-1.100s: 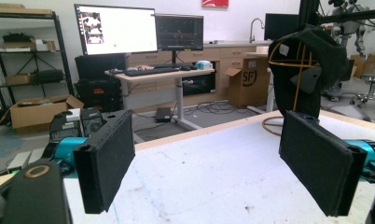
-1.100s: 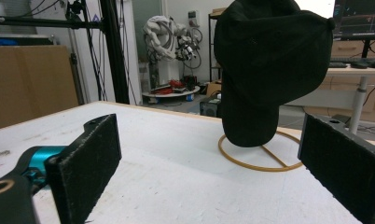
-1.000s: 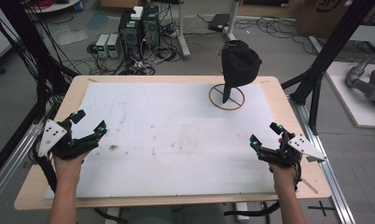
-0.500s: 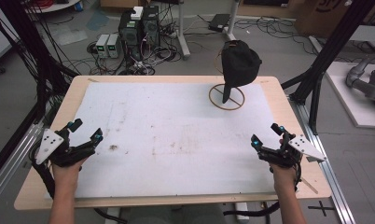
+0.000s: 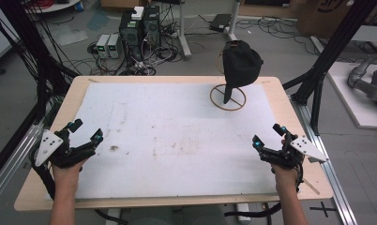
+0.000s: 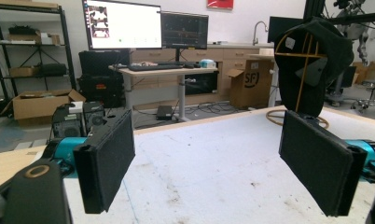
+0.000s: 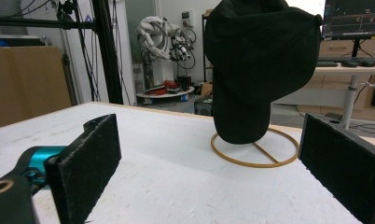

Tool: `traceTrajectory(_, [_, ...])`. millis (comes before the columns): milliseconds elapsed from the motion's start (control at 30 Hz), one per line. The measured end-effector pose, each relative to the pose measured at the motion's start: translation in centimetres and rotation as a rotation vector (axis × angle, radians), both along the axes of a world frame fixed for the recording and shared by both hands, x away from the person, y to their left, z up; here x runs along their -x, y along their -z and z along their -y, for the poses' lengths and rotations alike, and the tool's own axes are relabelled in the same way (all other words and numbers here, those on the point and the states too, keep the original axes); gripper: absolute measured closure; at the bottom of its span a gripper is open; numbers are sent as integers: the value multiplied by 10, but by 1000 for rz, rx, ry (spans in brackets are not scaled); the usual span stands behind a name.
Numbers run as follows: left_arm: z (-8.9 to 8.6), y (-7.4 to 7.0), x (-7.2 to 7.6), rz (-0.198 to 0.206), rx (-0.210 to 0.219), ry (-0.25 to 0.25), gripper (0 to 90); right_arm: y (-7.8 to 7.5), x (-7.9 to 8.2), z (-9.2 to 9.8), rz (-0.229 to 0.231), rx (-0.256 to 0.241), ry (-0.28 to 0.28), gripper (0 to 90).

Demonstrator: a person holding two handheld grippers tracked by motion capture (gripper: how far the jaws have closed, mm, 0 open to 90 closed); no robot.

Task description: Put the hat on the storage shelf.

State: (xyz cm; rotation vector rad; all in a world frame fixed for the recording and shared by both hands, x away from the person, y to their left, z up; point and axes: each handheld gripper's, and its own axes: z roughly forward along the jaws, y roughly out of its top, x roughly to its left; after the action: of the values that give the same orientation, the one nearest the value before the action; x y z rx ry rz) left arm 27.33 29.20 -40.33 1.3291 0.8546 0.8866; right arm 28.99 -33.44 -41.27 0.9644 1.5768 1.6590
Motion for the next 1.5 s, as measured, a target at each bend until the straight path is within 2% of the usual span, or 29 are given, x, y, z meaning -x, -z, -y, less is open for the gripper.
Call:
traceTrajectory(367, [2,-3,2,8,-3,4,186,-5,1,-2,23,4,-12,52])
traceTrajectory(933, [4,-5,3,7,-5,10,186,-7,2,-4,23,7,-18,51])
traceTrajectory(1500, [1,-4,4,9,-4,-13,185,-7,1,-6,27,14,-12,51])
